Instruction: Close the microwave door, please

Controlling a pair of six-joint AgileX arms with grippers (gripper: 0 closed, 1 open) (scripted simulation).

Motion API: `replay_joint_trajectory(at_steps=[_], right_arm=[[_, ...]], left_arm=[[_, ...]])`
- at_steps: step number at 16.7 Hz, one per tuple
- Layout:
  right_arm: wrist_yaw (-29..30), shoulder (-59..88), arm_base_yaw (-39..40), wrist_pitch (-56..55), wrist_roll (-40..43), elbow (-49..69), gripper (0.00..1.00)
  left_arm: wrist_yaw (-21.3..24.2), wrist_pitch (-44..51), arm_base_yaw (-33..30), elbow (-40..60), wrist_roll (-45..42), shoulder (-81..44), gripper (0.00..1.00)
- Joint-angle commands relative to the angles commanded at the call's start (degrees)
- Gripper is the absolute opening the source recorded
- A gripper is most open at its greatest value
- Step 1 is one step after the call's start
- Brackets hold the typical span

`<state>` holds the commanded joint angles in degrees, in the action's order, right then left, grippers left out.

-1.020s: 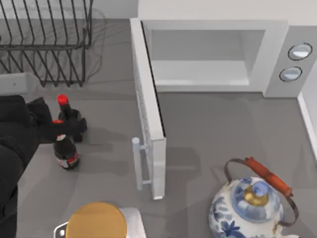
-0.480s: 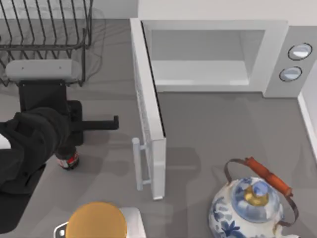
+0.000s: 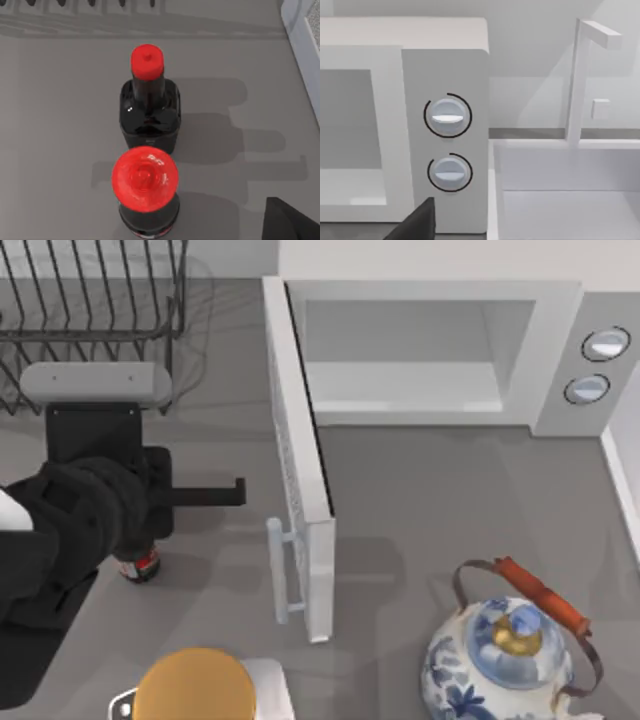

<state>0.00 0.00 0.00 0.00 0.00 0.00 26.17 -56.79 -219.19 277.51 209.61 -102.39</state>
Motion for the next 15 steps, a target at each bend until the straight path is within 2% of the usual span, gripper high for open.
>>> replay_joint_trajectory(at_steps=[7,15], right_arm=[[0.00,0.00,0.00,0.00,0.00,0.00,1.00],[0.00,0.00,0.00,0.00,0.00,0.00,1.00]], left_arm=[[3.33,6.74,0.88,7.72,-1.23,-1.37,0.00],[1.48,20.69,-0.01,16.56,-0.33,5.54,0.00]])
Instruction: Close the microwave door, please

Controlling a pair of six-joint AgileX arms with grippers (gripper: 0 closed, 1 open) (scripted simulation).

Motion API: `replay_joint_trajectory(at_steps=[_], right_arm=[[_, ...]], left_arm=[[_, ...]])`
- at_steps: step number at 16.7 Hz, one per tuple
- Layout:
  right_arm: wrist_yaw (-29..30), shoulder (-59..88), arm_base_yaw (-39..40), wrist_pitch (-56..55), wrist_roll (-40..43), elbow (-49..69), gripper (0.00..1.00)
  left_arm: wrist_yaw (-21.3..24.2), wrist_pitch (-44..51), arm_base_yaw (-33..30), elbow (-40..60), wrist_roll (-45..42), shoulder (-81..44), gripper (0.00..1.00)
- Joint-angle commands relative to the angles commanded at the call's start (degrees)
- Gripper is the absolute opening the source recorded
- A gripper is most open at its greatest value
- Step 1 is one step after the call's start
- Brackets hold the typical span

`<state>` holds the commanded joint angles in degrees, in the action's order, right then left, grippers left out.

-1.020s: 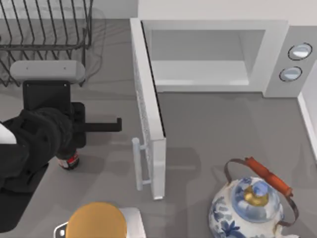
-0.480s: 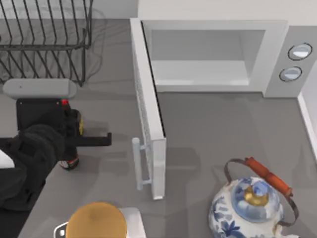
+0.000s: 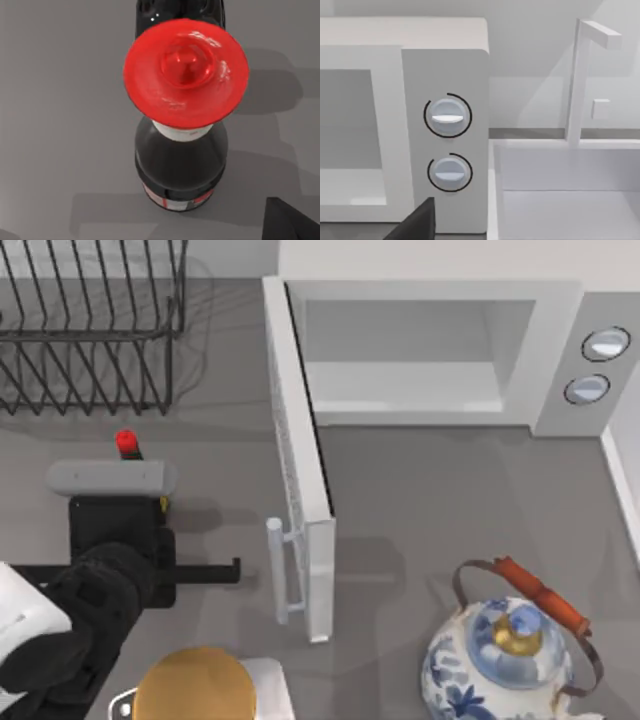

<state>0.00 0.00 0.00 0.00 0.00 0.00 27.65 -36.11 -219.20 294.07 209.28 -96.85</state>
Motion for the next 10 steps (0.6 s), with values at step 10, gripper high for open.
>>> replay_joint_trajectory(at_steps=[10], right_arm=[[0.00,0.00,0.00,0.00,0.00,0.00,1.00]], left_arm=[[-0.65,4.22,0.03,0.11,0.52,3.25,0.00]])
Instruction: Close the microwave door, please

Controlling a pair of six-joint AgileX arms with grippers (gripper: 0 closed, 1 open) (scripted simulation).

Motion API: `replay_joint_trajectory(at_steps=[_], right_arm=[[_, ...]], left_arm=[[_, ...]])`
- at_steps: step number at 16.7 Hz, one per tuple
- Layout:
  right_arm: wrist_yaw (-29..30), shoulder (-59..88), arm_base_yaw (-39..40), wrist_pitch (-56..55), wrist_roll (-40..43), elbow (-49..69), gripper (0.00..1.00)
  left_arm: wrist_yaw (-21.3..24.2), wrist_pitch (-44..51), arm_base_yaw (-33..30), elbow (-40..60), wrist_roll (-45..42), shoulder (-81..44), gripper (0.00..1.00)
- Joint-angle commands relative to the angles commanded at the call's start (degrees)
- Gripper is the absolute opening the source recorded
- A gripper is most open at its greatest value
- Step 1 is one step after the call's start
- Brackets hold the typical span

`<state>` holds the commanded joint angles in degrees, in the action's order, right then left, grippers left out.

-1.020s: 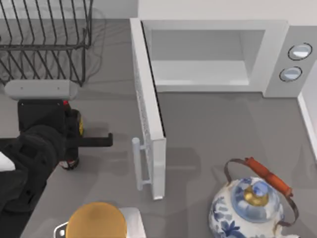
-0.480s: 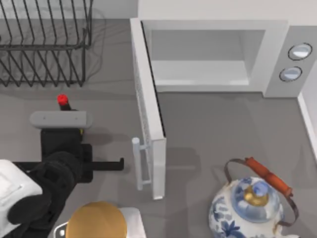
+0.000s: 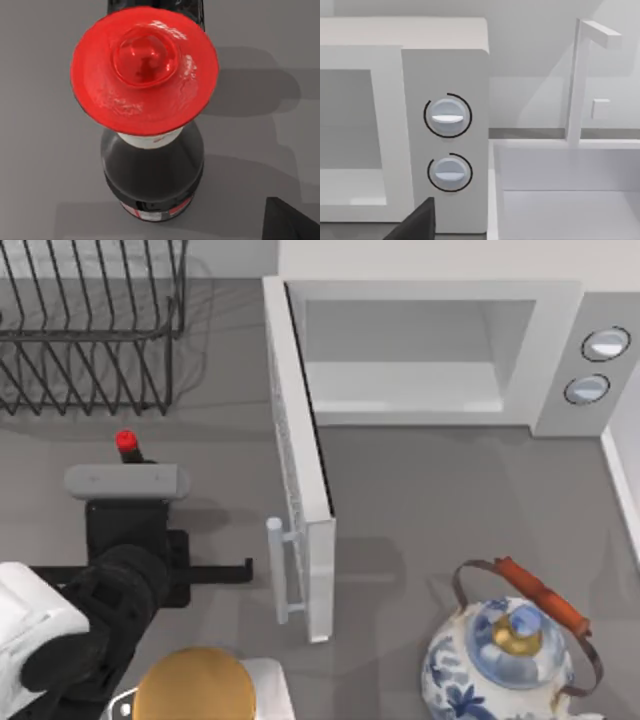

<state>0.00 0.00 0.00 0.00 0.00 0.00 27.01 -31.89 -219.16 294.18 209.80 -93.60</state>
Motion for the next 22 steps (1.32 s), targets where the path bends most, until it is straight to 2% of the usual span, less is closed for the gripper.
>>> replay_joint_trajectory(at_steps=[6,11,18,22], right_arm=[[0.00,0.00,0.00,0.00,0.00,0.00,1.00],[0.00,0.00,0.00,0.00,0.00,0.00,1.00],[0.00,0.00,0.00,0.00,0.00,0.00,1.00],[0.00,0.00,0.00,0.00,0.00,0.00,1.00]], left_arm=[[7.79,-5.64,2.39,-3.09,-1.30,-5.77,0.00],[12.31,-9.47,-2.27,-10.90,2.74,-3.32,0.00],[9.48,-10.68,-14.46,-18.85,13.79,13.97,0.00],[8.43,-10.62,-16.12,-19.43,15.55,16.57,0.00]])
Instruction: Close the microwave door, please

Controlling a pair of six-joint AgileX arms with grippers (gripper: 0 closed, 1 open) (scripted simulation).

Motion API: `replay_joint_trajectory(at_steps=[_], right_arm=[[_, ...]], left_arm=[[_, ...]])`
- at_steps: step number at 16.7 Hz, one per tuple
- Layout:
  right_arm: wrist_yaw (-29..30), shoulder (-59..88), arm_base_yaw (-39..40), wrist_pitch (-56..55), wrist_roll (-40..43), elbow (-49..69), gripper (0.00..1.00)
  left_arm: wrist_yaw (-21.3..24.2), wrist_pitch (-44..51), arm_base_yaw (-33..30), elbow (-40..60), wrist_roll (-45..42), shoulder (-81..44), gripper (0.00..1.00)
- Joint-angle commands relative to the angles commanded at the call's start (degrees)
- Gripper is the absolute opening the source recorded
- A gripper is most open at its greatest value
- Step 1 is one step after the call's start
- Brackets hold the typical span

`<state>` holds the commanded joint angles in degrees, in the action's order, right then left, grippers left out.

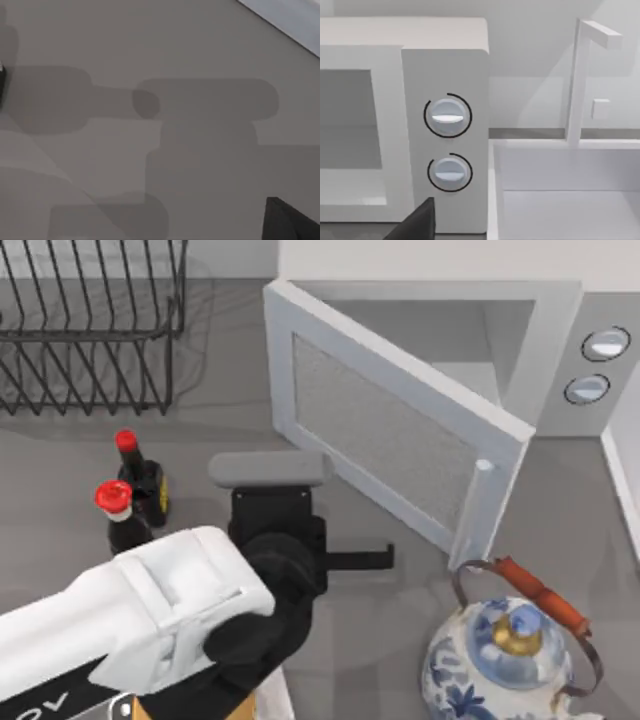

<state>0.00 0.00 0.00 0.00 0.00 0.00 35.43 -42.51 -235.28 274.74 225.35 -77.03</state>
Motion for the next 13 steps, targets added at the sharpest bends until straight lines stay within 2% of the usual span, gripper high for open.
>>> replay_joint_trajectory(at_steps=[6,13], right_arm=[[0.00,0.00,0.00,0.00,0.00,0.00,1.00],[0.00,0.00,0.00,0.00,0.00,0.00,1.00]], left_arm=[[0.64,-0.19,0.17,-2.49,0.60,0.10,0.00],[3.63,-3.95,-1.70,-16.79,5.99,8.70,0.00]])
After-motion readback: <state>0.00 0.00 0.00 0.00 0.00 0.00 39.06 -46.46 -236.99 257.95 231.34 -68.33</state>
